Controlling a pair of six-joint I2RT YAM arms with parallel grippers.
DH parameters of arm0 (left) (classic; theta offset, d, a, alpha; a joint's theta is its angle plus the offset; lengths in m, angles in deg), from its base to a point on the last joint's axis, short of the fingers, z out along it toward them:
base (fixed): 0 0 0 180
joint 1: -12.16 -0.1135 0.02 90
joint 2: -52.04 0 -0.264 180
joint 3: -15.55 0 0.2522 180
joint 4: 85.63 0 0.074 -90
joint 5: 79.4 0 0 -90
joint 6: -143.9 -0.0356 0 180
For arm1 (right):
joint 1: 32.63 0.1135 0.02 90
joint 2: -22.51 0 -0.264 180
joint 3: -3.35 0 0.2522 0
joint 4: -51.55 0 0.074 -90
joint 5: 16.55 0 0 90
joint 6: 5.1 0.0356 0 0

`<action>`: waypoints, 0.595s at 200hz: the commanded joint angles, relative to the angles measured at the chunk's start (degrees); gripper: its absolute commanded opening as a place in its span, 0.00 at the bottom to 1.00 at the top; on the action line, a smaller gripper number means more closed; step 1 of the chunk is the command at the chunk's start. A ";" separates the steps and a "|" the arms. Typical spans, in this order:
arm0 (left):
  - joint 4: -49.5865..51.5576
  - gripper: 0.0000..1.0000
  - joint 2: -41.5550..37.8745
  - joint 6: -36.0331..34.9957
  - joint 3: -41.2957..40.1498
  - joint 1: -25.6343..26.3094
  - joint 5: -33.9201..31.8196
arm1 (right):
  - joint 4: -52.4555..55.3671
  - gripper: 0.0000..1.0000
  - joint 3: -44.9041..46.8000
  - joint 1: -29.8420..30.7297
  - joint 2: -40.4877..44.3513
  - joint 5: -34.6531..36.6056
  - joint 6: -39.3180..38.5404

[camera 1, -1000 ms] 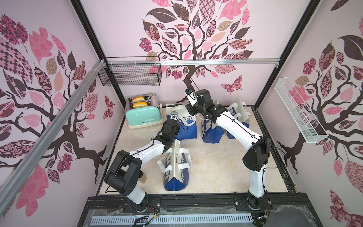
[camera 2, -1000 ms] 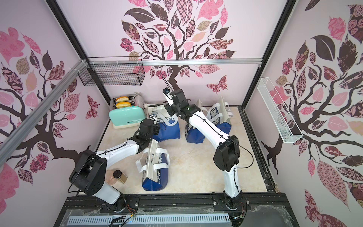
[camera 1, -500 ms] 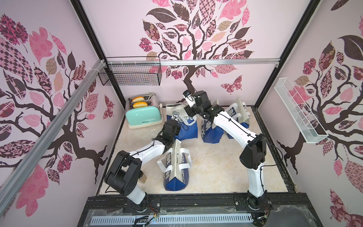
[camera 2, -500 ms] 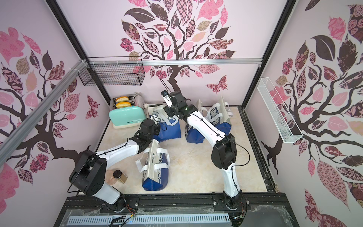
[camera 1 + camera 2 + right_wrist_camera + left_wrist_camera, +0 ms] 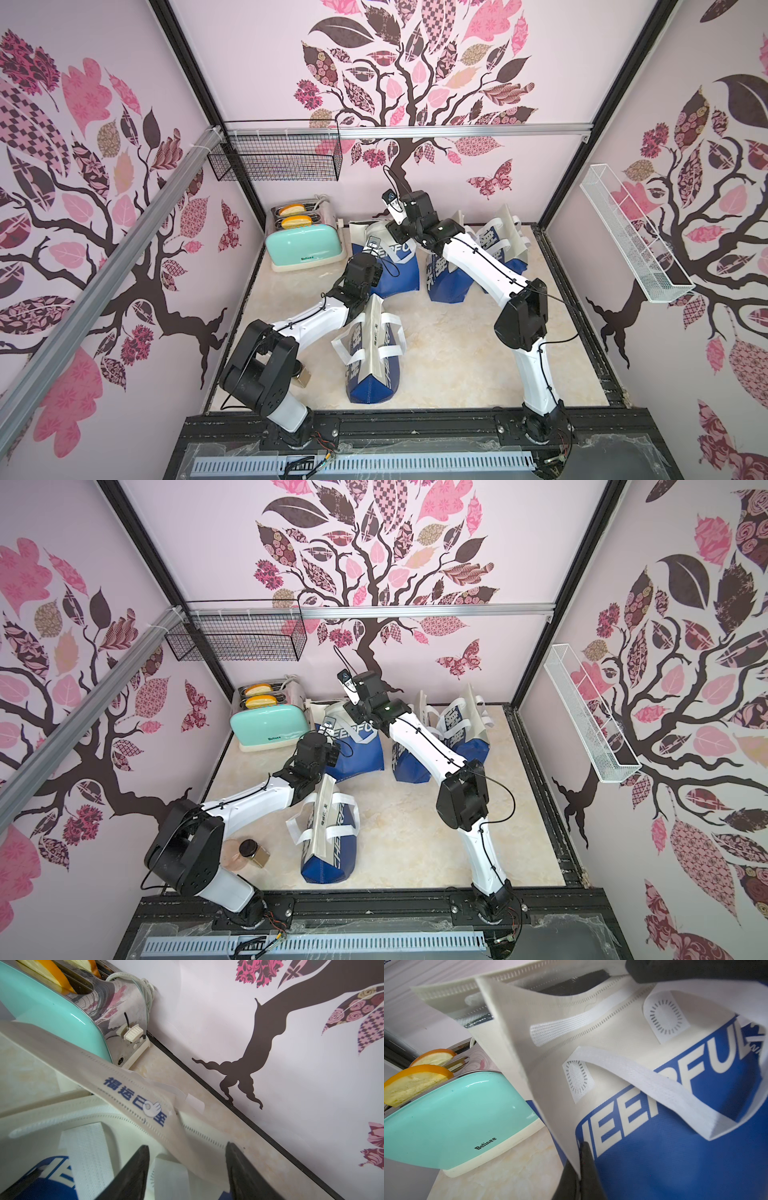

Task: Open the takeout bag
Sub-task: Open the takeout bag at the center of the board.

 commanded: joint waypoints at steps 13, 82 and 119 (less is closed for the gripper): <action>0.48 0.00 -1.21 -1.05 -0.71 0.38 0.15 | -0.50 0.59 -4.13 0.16 -1.69 2.69 -1.57; -0.19 0.00 -1.30 -2.20 -1.08 0.73 -0.05 | -1.06 0.52 -7.91 0.55 -5.42 6.80 -5.57; -0.58 0.00 -1.01 -2.32 -1.13 0.74 -1.03 | -1.36 0.08 -9.11 0.57 -6.46 9.49 -6.74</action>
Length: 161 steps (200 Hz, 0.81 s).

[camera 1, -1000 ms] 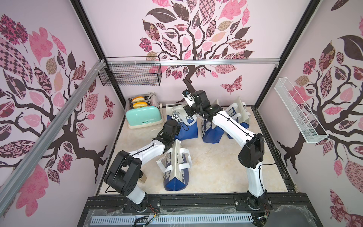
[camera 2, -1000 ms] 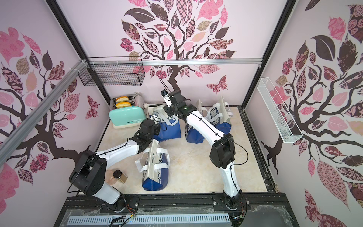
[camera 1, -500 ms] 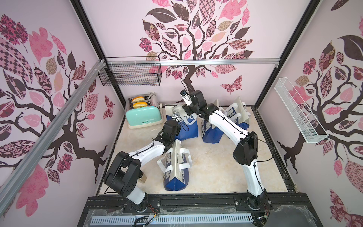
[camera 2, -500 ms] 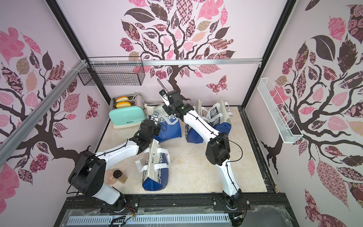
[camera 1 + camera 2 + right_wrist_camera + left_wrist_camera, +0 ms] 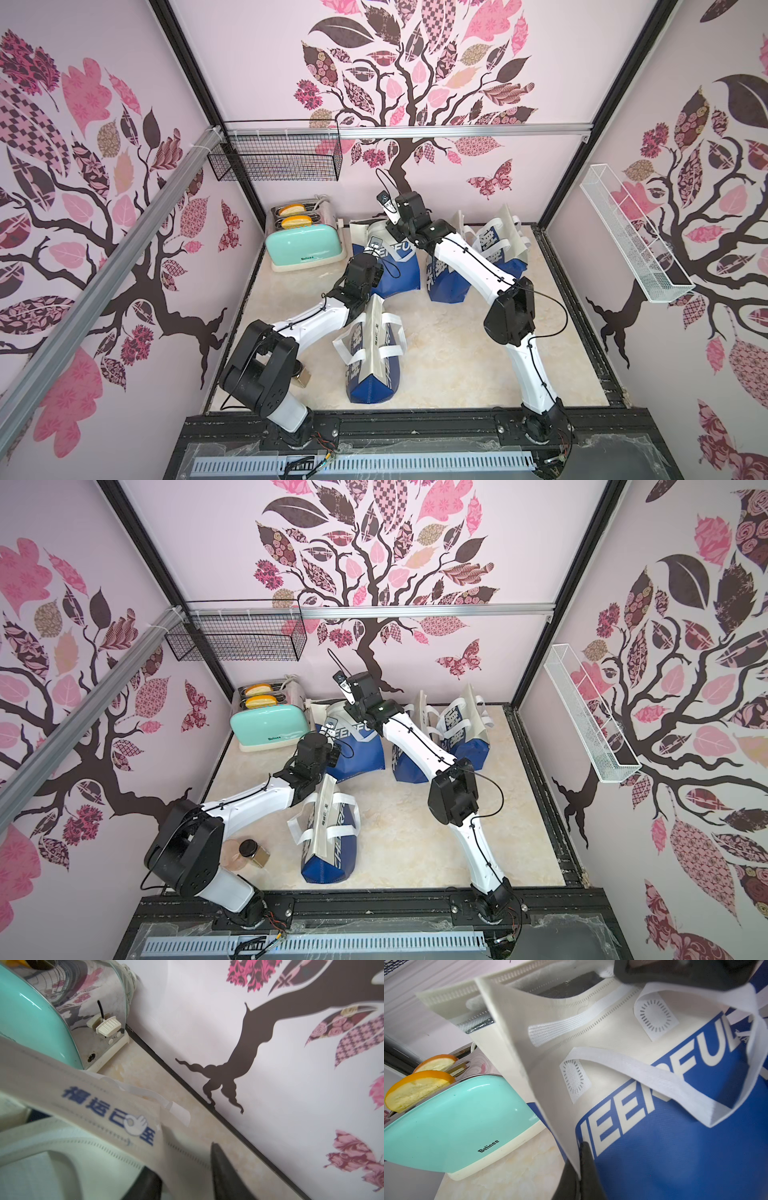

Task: Open the takeout bag
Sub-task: Open the takeout bag at the center of the board.

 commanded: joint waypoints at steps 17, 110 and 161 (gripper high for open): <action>-0.65 0.00 -0.55 -0.35 -1.16 0.21 -0.78 | -0.01 0.00 -3.42 0.12 -0.17 5.57 -1.35; 3.37 0.00 4.22 3.98 1.48 -4.37 -2.64 | -6.87 0.00 8.14 2.83 14.01 19.94 -16.89; 2.63 0.00 4.30 1.14 1.22 -5.02 -6.46 | -9.66 0.00 8.67 4.34 16.15 25.80 -27.52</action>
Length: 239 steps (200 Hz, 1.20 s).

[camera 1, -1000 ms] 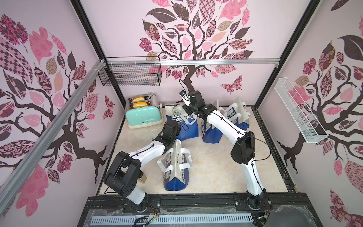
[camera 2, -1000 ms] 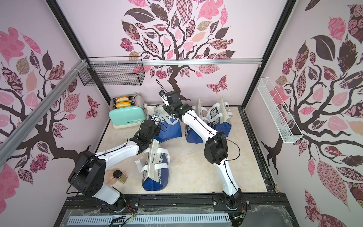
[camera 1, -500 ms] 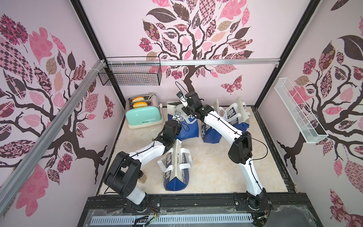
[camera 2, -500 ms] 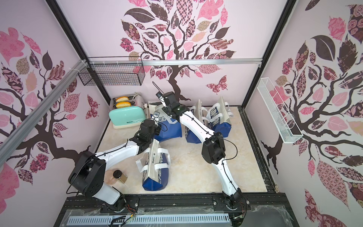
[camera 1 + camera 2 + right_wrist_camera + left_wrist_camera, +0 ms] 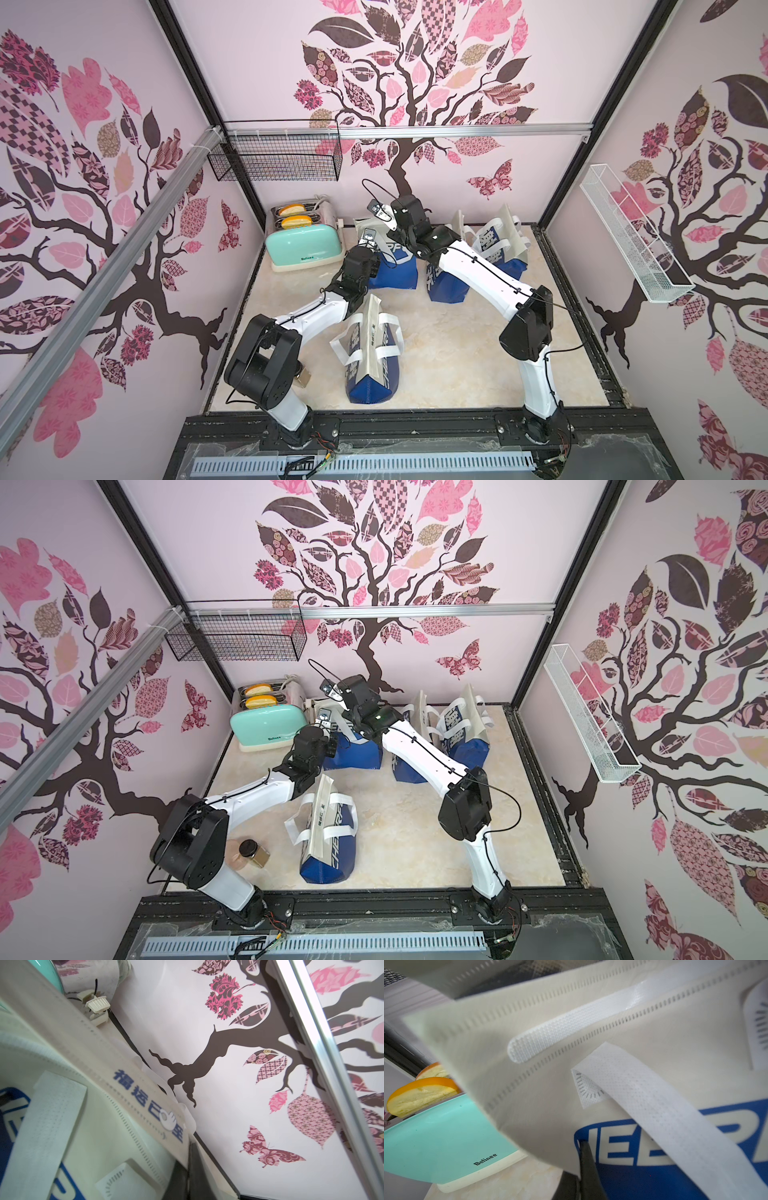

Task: Open the takeout bag
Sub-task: Open the takeout bag at the center of the board.

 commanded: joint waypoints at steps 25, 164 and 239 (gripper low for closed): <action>5.08 0.00 2.20 -3.96 -1.91 -2.06 -9.00 | -8.08 0.00 -2.36 -0.26 4.98 12.07 -12.07; 0.18 0.00 -0.06 -1.11 -3.80 -2.51 -6.16 | 3.79 0.00 -6.42 -0.17 6.60 1.73 -6.66; 4.44 0.49 -5.22 7.22 -5.78 -3.53 3.68 | 5.91 0.00 -14.28 -0.48 -6.01 -0.90 4.28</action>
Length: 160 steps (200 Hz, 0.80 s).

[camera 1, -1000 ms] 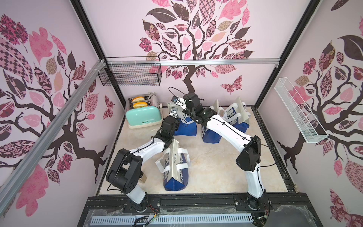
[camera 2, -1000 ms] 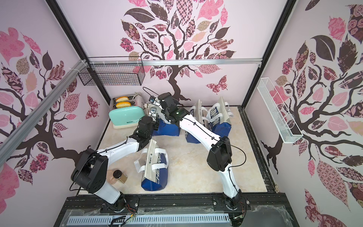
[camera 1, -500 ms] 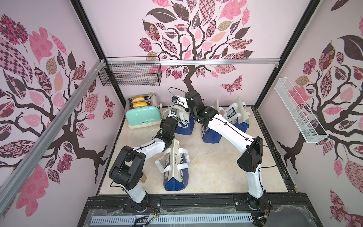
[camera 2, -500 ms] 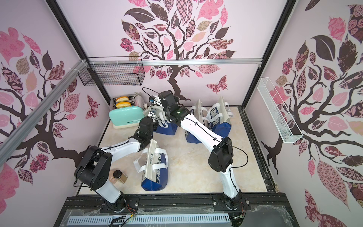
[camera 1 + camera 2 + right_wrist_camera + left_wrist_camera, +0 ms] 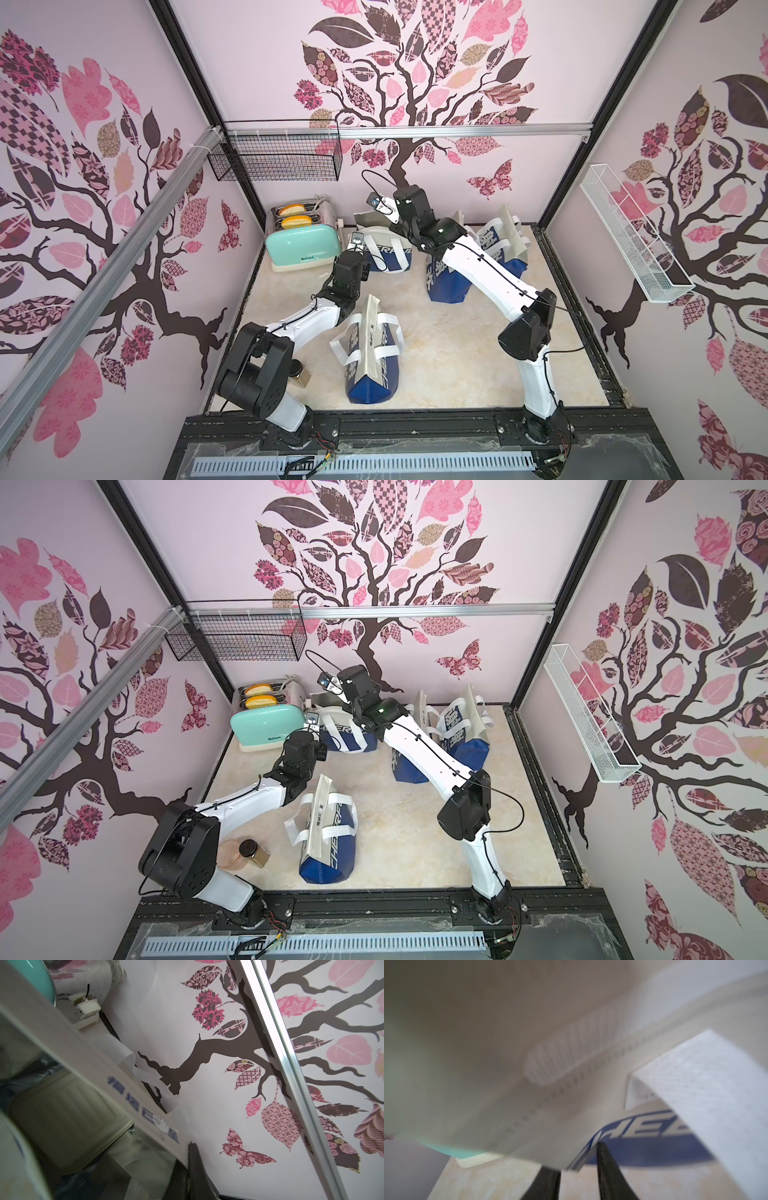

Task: Open the takeout bag
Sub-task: Open the takeout bag at the center of the board.

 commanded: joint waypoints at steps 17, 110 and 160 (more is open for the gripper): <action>5.74 0.57 -1.76 6.20 -0.10 -2.04 5.01 | -1.48 0.00 -5.80 -0.95 -5.02 -1.29 6.32; 13.91 0.61 -8.68 9.18 2.68 -3.47 8.76 | 0.20 0.00 -6.78 -2.60 -5.59 -4.69 11.78; 16.21 0.60 -12.82 8.33 4.08 -3.55 8.82 | 4.71 0.00 -9.12 -2.01 -1.42 -7.65 13.96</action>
